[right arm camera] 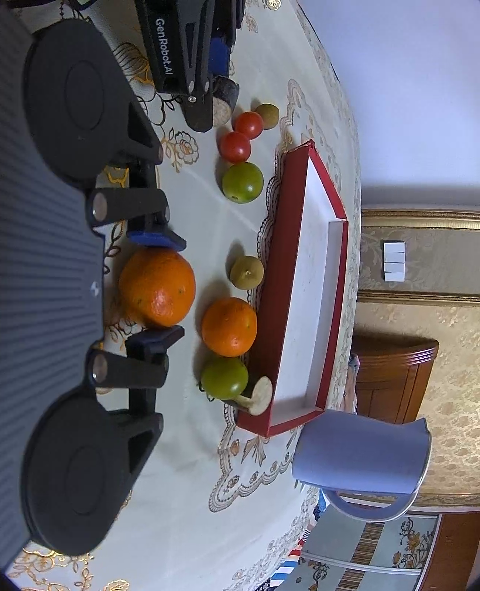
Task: Organize fruits
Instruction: 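Close left gripper on the dark cylinder while right gripper closes on the orange, then carry the dark cylinder and the orange with both grippers into the red tray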
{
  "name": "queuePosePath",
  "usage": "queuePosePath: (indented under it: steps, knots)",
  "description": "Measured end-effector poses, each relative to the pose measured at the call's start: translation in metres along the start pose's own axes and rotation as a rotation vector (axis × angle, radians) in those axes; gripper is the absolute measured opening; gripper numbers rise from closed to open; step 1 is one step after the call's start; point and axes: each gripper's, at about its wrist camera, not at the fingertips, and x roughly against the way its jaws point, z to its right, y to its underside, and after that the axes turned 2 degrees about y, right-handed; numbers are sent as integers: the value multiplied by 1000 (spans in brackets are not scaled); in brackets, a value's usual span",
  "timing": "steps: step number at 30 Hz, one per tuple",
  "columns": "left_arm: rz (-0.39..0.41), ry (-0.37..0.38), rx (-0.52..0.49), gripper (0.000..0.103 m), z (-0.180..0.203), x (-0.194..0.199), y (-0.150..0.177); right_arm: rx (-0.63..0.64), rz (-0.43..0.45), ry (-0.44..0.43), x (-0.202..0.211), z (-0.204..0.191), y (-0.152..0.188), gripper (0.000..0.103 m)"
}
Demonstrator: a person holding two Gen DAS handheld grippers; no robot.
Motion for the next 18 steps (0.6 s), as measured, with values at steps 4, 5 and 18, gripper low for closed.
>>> queuePosePath:
  steps: [4, 5, 18]
  knots:
    - [4, 10, 2, 31, -1, 0, 0, -6, 8, 0, 2, 1, 0, 41]
    - [4, 12, 3, 31, -2, -1, -1, -9, 15, 3, 3, 2, 0, 41]
    - [-22, 64, -20, 31, 8, -7, -17, -28, 45, 3, 7, 6, -5, 41]
